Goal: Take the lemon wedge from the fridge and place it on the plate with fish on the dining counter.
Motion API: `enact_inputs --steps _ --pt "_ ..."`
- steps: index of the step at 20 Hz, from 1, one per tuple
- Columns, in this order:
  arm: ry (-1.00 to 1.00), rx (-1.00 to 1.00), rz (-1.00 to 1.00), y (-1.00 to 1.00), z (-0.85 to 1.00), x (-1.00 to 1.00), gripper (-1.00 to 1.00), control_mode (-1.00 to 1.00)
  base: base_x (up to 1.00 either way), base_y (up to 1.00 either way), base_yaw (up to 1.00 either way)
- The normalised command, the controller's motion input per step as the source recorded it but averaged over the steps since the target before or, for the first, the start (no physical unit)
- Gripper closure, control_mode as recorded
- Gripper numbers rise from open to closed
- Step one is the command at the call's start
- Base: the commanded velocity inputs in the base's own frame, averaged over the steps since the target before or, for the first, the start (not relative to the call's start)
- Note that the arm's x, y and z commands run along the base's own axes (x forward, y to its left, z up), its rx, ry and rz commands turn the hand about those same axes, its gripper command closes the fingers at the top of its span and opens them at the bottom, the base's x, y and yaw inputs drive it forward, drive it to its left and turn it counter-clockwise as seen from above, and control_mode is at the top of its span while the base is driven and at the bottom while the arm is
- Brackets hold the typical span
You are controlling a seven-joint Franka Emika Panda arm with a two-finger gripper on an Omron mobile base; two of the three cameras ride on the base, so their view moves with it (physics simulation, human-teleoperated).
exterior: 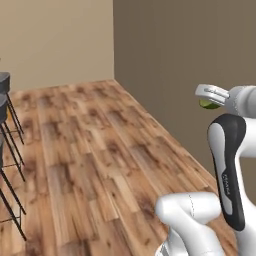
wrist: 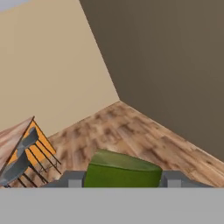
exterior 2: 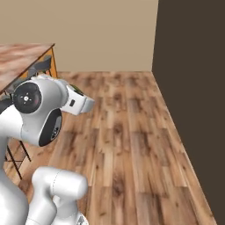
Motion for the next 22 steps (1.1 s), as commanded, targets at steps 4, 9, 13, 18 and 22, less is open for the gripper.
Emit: enact_inputs --steps 4,9,13,18,22 --pt "0.0 0.0 0.0 0.0 0.0 0.0 1.0 1.0 1.0 0.06 0.05" --pt "0.0 0.0 0.0 0.0 0.0 0.0 1.0 1.0 1.0 0.08 0.05" --pt "0.0 0.0 0.0 0.0 0.0 0.0 1.0 1.0 1.0 0.16 0.02" --pt "0.0 0.0 0.0 0.0 0.0 0.0 1.0 1.0 1.0 0.18 0.01" --pt "0.0 0.0 0.0 0.0 0.0 0.0 1.0 1.0 1.0 0.23 0.0"
